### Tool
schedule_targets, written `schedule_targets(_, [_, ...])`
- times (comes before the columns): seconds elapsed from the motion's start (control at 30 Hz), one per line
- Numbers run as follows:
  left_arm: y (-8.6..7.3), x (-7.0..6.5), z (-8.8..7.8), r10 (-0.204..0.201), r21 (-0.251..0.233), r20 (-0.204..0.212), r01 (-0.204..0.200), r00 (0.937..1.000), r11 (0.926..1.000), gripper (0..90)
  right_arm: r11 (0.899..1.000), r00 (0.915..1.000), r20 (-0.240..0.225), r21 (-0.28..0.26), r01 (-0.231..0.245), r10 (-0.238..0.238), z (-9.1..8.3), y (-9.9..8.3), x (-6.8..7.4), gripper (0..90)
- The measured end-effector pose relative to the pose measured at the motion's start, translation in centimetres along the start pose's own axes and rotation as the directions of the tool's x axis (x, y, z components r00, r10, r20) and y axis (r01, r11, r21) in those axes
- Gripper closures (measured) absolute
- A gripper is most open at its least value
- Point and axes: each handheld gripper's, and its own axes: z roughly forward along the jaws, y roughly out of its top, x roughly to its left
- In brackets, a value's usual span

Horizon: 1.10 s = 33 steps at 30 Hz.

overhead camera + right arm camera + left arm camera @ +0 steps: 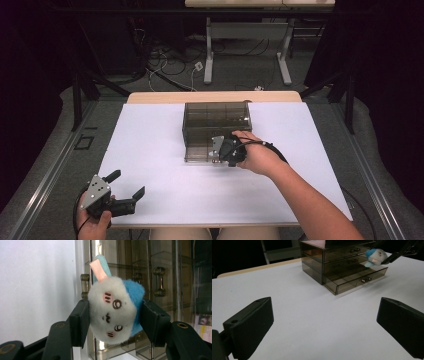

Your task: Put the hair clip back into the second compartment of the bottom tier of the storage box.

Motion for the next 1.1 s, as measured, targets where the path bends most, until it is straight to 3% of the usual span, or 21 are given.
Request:
schedule_targets(0.47, [0.0,0.0,0.0,0.005,0.001,0.004,-0.005,1.0000,1.0000,1.1,1.000,1.0000,0.001,-0.010,0.008,-0.008,1.3,1.2,-0.1,44.1])
schedule_targets(1.1, [0.0,0.0,0.0,0.002,0.000,0.008,-0.002,1.0000,1.0000,1.1,1.000,0.9998,0.000,-0.003,-0.020,0.020,3.0,1.8,-0.3,43.7])
